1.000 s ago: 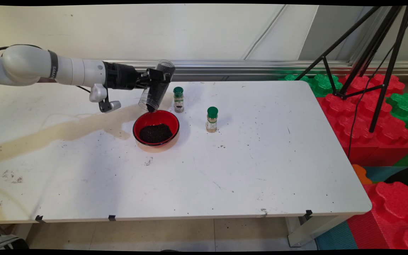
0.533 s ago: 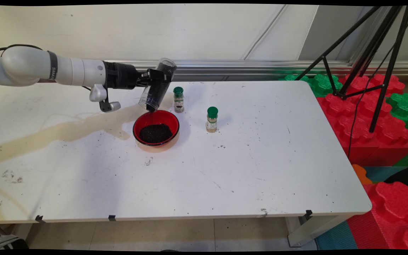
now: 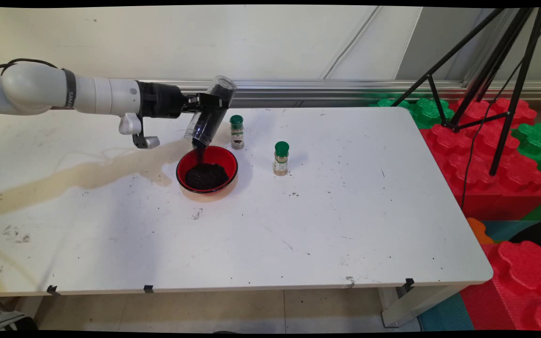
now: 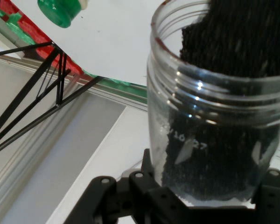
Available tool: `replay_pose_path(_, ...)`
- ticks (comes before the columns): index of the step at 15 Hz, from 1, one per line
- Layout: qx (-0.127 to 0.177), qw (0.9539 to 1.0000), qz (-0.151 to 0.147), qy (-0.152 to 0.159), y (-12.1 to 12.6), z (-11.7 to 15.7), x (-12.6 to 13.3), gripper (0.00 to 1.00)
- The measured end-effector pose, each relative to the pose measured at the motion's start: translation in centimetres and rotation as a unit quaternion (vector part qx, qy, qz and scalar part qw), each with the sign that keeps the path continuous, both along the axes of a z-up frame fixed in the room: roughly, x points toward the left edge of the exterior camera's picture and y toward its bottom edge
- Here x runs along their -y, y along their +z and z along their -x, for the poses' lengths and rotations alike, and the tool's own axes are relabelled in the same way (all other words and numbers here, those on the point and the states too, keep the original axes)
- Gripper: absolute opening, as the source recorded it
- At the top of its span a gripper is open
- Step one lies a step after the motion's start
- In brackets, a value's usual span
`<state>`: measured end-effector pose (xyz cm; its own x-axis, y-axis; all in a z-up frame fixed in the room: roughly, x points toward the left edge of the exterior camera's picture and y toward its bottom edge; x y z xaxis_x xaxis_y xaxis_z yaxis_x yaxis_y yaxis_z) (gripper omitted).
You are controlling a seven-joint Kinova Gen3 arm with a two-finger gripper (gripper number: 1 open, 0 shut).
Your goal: Pour the black seasoning powder in the red bowl
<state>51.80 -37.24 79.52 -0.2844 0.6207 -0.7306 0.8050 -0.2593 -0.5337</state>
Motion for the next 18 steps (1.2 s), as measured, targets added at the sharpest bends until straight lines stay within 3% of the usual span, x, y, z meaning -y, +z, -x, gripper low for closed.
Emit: replay_pose_path(18, 0.012, 0.9997, 0.020, -0.013, 0.18, 0.20, -0.36, 0.00)
